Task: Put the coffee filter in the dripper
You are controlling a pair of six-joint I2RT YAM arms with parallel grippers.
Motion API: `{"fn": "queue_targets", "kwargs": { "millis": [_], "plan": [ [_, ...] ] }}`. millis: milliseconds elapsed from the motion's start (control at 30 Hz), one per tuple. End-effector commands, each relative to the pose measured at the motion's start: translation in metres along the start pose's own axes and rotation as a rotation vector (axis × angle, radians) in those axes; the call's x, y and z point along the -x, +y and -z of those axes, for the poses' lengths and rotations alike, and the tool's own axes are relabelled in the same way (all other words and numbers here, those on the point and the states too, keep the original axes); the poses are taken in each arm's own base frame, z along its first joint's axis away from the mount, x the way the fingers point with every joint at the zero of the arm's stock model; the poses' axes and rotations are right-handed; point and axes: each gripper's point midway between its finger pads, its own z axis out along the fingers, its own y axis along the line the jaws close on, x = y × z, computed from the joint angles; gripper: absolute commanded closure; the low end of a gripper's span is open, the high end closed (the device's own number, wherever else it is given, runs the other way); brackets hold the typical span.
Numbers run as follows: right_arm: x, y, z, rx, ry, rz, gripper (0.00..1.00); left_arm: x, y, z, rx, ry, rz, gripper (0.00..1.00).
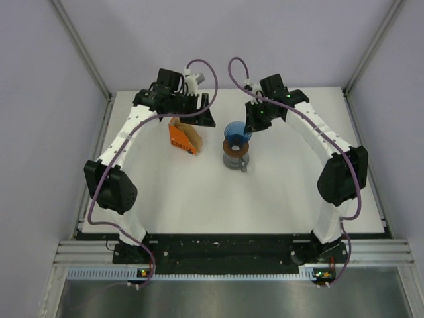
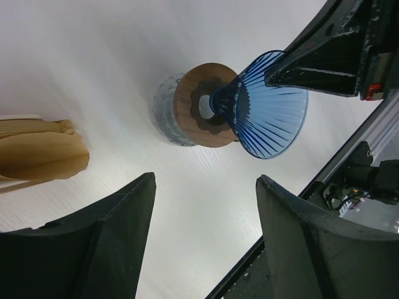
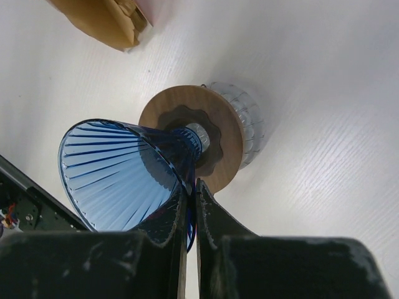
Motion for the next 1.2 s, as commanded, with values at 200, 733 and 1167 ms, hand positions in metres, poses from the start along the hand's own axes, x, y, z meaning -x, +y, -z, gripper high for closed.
{"fn": "queue_targets", "kwargs": {
  "millis": [200,733,1167],
  "plan": [
    [-0.003,-0.004,-0.018,0.009,0.058,0.013,1.00,-0.001,-0.004,-0.026,-0.003,-0.017,-0.007,0.31],
    [-0.024,-0.014,-0.041,0.013,0.132,0.018,1.00,-0.027,-0.001,-0.098,0.004,0.090,0.044,0.74],
    [-0.068,-0.039,-0.076,-0.015,0.235,-0.018,1.00,-0.069,0.018,-0.116,0.023,0.188,0.081,1.00]
  ]
}}
